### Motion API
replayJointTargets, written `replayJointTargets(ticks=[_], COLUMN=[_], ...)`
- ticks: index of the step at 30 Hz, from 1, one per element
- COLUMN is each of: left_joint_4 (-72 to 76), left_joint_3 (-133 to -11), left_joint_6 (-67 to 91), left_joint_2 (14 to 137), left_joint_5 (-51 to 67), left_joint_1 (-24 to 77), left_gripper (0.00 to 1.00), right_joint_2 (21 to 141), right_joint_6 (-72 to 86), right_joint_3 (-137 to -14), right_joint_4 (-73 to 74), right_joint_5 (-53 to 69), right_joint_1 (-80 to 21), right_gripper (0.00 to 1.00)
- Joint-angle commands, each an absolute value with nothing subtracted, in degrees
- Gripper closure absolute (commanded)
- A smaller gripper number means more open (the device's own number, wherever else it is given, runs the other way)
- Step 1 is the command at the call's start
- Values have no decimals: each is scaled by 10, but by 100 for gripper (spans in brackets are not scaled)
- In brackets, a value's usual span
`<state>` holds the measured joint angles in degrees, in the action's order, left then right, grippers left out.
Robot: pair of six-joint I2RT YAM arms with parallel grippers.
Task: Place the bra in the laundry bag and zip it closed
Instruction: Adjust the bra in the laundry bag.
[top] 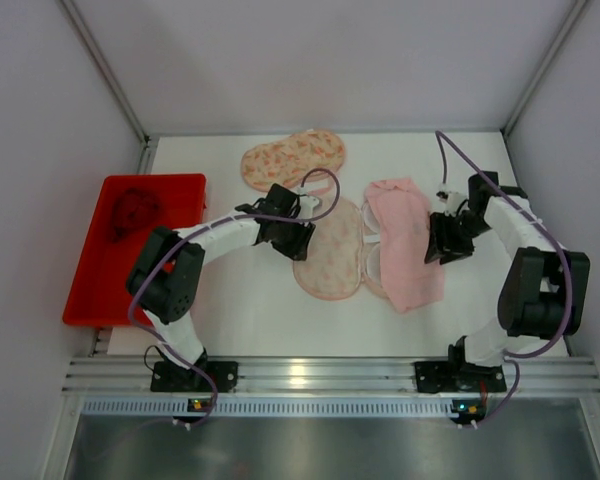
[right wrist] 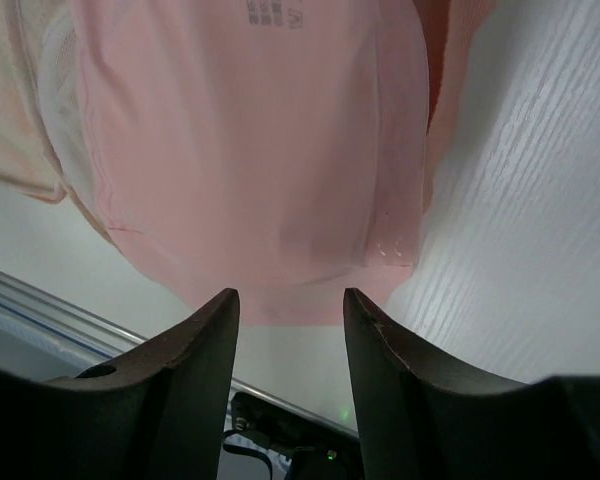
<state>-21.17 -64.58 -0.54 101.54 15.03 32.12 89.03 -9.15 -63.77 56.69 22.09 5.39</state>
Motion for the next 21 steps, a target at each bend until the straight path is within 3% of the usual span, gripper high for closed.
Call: replayJointTargets(ticks=[1,6,15,19,21], left_joint_4=[-214,-214,-213,-212,-212], left_joint_3=[-629,-621,-620,-628,-634], left_joint_6=[-3,-3,-2,-4,-3], left_joint_2=[1012,1008,1020,1046,1054], left_joint_5=[155,157,152,157,165], left_joint_1=[323,324,323,323,323], left_gripper=[57,57,56,57,59], right_joint_2=[910,918,914,938,956], right_joint_6=[-86,-79,-77,-74,-74], right_joint_3=[-635,-633,-647,-641,-637], right_joint_4=[498,476,453,435,432], right_joint_5=[253,259,227,229,232], right_joint_1=[54,54,61,60,61], right_gripper=[53,53,36,37,42])
